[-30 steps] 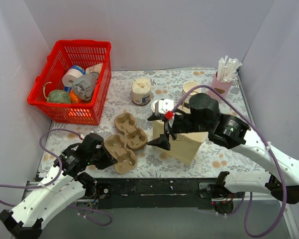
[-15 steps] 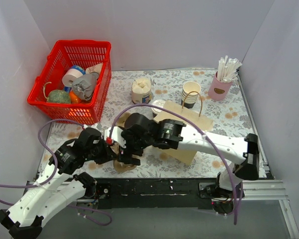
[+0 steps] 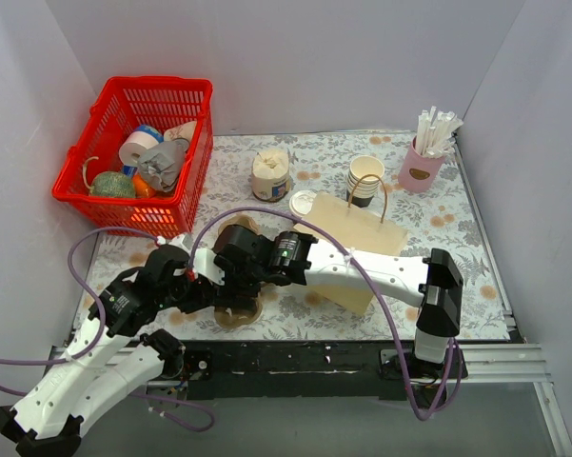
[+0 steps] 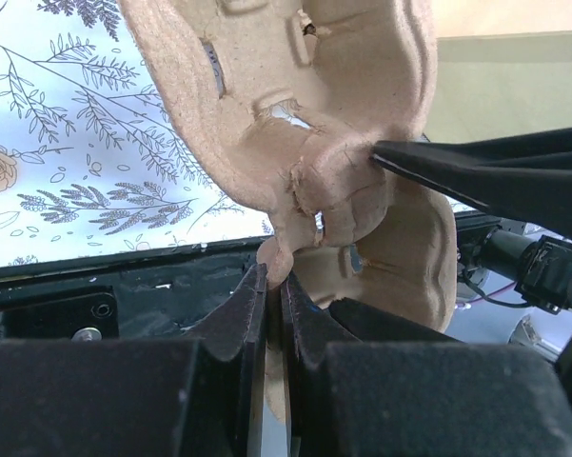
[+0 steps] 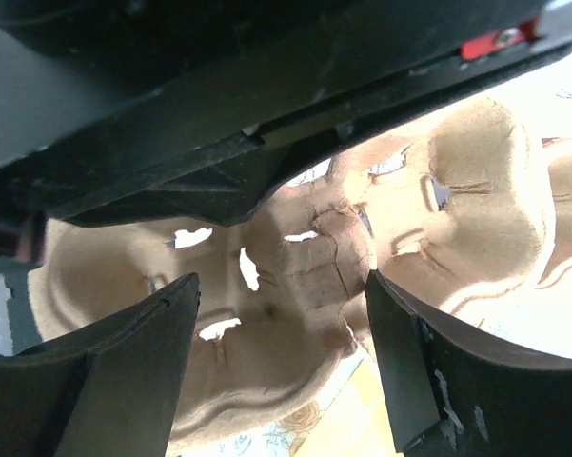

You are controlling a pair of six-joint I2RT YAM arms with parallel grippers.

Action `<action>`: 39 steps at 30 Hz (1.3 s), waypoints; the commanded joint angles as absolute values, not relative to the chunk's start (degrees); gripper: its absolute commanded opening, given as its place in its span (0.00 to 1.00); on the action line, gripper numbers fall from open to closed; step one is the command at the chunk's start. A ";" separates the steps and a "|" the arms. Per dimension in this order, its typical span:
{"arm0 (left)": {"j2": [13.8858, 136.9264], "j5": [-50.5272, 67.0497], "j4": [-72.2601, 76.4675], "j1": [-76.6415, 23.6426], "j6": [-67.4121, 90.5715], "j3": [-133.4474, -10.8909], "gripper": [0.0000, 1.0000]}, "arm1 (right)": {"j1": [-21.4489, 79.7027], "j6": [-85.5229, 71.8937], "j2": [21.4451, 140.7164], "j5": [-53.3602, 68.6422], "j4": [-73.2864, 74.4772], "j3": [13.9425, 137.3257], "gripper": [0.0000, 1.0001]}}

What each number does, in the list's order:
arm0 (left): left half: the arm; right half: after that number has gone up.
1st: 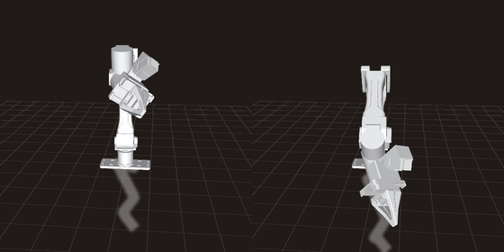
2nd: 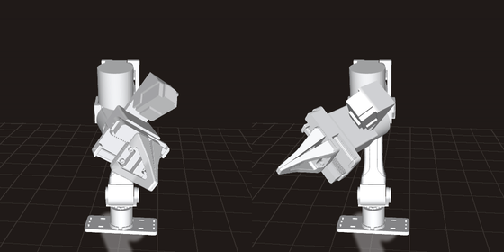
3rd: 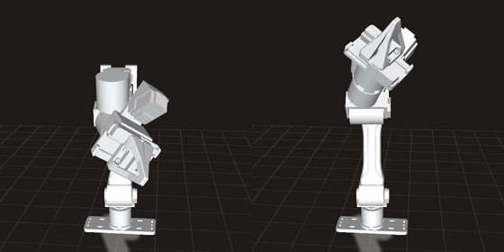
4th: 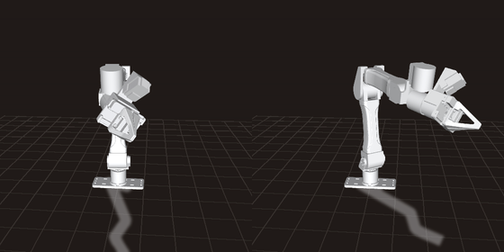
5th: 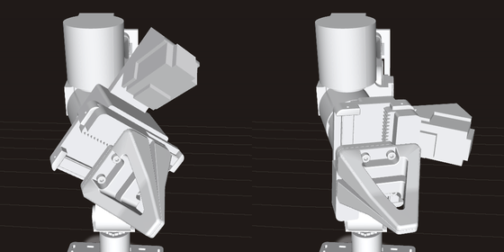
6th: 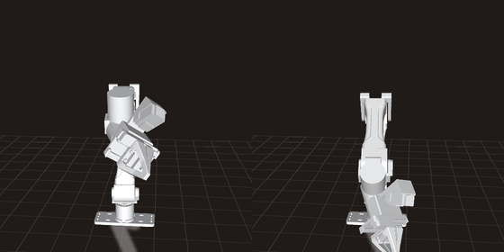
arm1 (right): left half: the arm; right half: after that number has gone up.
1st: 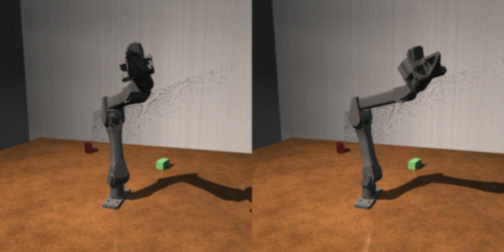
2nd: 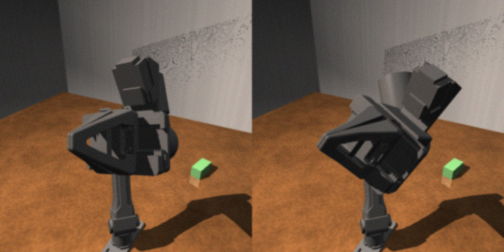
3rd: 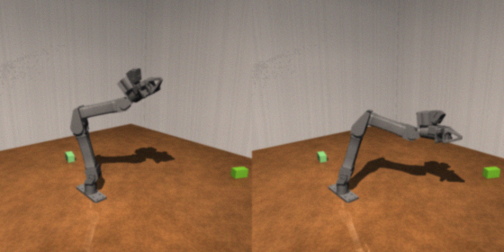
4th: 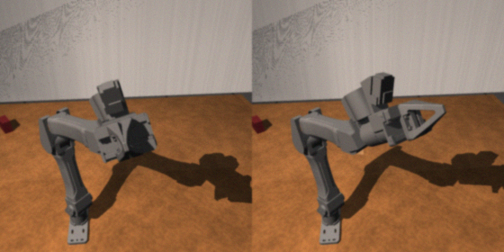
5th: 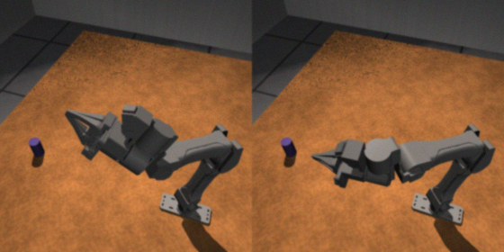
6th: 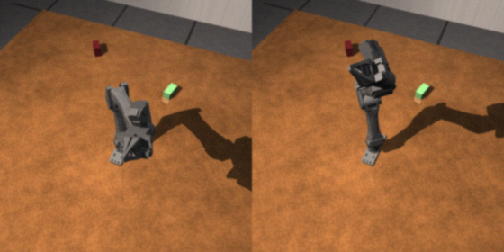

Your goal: Pack the takeout coffee

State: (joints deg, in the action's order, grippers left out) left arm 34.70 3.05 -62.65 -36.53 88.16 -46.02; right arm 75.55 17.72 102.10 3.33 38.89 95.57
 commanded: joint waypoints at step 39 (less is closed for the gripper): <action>35.33 8.43 -61.17 -36.56 81.91 -47.90 0.17 | 75.50 21.62 102.74 3.26 30.59 91.85 0.42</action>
State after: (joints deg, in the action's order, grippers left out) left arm 35.22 5.89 -62.94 -36.49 82.61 -45.47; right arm 75.37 22.26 103.31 4.51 32.53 90.96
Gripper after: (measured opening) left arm 0.121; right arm 0.500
